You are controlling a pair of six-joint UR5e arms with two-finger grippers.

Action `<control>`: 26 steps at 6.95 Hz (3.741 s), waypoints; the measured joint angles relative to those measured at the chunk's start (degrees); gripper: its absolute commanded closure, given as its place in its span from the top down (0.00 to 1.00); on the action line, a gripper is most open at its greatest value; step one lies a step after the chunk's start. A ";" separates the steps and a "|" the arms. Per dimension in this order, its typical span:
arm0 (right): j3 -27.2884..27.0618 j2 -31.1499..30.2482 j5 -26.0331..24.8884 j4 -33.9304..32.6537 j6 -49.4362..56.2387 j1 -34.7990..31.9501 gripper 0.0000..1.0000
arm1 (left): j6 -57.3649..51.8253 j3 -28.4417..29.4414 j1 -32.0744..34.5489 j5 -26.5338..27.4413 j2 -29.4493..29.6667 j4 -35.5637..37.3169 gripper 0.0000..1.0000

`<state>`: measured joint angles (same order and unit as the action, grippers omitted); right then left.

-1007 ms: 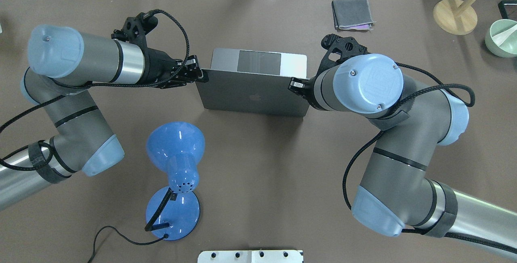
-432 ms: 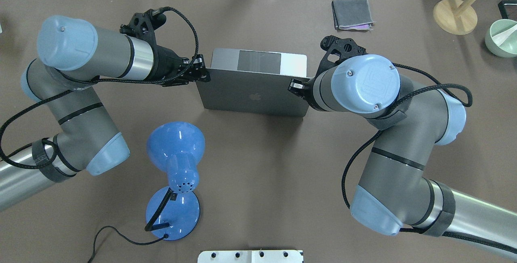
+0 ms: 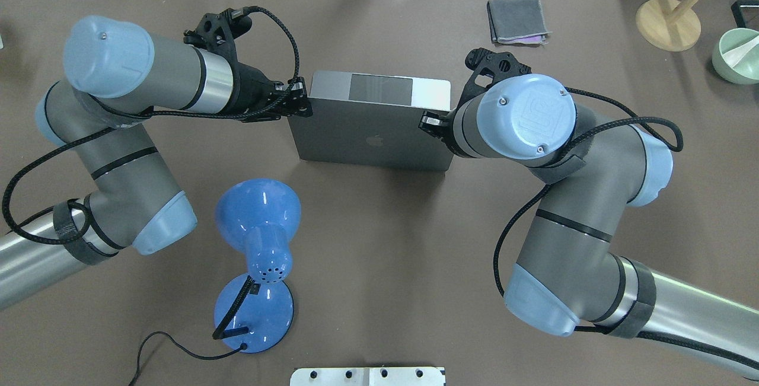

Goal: Close laptop

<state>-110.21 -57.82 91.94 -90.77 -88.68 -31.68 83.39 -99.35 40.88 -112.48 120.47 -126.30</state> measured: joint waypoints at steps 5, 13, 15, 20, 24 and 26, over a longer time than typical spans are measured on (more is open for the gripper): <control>5.52 3.45 1.00 0.09 1.11 -3.27 0.00 | -3.23 3.92 0.23 2.76 1.91 0.09 0.00; 24.38 10.75 2.47 11.91 2.42 -7.98 0.00 | -7.58 18.44 2.05 7.56 10.63 -0.24 0.00; 27.72 12.23 2.46 13.31 2.46 -7.98 0.00 | -8.55 24.67 2.75 9.34 13.97 -0.46 0.00; 37.86 15.35 2.46 19.96 2.11 -7.82 0.00 | -12.00 40.26 2.52 13.89 20.77 -0.74 0.00; 46.49 17.82 2.30 25.32 1.83 -7.10 0.00 | -13.32 45.62 0.04 16.58 22.19 -0.81 0.00; 47.50 17.97 2.28 25.77 1.88 -6.91 0.00 | -13.34 46.10 -0.86 16.89 22.37 -1.35 0.00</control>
<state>-62.72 -39.85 94.22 -65.00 -86.80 -38.59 70.05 -53.25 40.02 -95.59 142.84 -127.65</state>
